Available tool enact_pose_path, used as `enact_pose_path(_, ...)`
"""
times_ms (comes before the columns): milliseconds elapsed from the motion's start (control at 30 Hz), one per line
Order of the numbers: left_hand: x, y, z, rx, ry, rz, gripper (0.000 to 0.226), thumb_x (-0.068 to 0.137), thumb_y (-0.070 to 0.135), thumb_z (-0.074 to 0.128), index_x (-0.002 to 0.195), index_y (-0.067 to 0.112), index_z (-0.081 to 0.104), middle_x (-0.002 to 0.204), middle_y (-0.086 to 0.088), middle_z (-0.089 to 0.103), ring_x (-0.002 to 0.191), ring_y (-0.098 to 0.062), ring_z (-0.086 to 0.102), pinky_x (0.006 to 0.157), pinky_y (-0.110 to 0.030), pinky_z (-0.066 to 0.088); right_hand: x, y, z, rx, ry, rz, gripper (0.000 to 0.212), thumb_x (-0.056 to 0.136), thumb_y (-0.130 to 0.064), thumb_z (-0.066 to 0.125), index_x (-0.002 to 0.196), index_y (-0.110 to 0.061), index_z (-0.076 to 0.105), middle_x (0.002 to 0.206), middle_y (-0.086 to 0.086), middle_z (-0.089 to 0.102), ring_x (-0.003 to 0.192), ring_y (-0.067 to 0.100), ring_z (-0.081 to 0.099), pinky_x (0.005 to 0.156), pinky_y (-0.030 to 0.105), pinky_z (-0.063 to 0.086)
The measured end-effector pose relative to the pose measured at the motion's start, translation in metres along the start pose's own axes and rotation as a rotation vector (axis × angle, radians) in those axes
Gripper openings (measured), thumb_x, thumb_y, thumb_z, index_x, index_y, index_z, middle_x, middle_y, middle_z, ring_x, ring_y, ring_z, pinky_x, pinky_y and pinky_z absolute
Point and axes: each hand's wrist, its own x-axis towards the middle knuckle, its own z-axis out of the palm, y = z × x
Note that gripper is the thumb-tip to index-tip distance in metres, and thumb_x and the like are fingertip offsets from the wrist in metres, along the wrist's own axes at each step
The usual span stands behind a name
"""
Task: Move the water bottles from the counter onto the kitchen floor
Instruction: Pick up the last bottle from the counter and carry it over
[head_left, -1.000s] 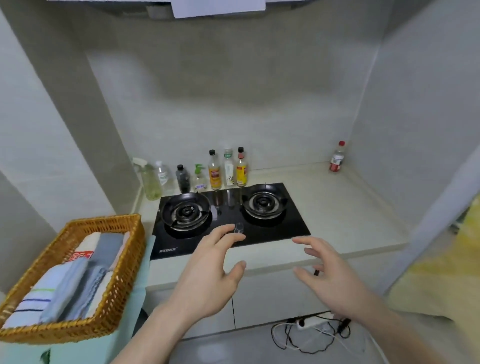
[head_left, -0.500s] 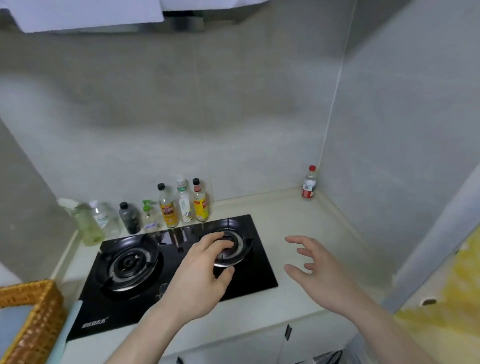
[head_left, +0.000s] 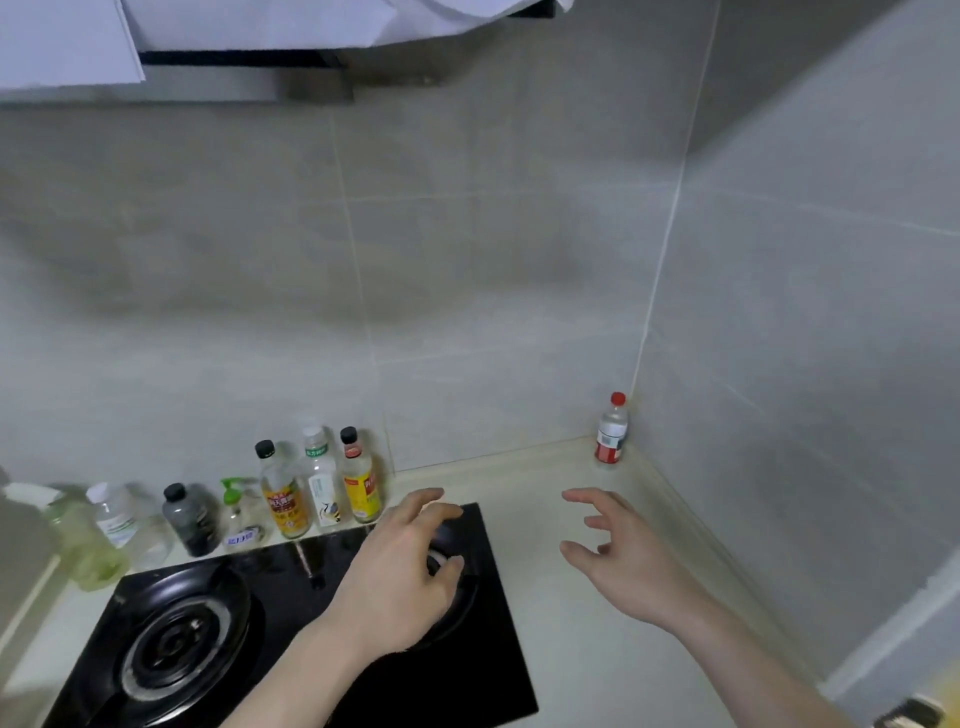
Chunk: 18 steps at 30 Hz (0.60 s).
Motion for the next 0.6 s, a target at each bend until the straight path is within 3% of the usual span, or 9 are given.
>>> enact_pose_path(133,0.031,-0.001,0.011,0.021,-0.023,-0.016,0.048,0.088,0.039,0.063,0.135,0.036,0.052,0.151,0.017,0.036,0.136,-0.010,0.041,0.113,-0.024,0.033,0.033,0.011,-0.014,-0.002,-0.008,0.022,0.046,0.089,-0.037,0.068,0.129,-0.050,0.050,0.131,-0.027,0.045,0.119,-0.006,0.053,0.079,0.017,0.050)
enact_pose_path(333,0.078,-0.002,0.029,0.041,-0.010,-0.077,0.047,0.089,0.038,0.063,0.134,0.035,0.052,0.152,0.015,0.036,0.135,-0.011,0.043,0.111,-0.023,0.035,0.099,0.039,-0.034,-0.037,-0.056,0.051,0.050,0.091,-0.032,0.068,0.135,-0.045,0.048,0.126,-0.013,0.049,0.113,-0.002,0.054,0.064,0.015,0.046)
enact_pose_path(600,0.129,0.009,0.069,0.059,-0.024,-0.288,0.049,0.088,0.037,0.063,0.136,0.032,0.053,0.151,0.010,0.038,0.133,-0.016,0.046,0.109,-0.028,0.039,0.217,0.103,-0.059,-0.180,-0.090,0.067,0.058,0.085,-0.026,0.071,0.139,-0.029,0.050,0.135,-0.007,0.049,0.099,0.014,0.063,0.085,0.028,0.050)
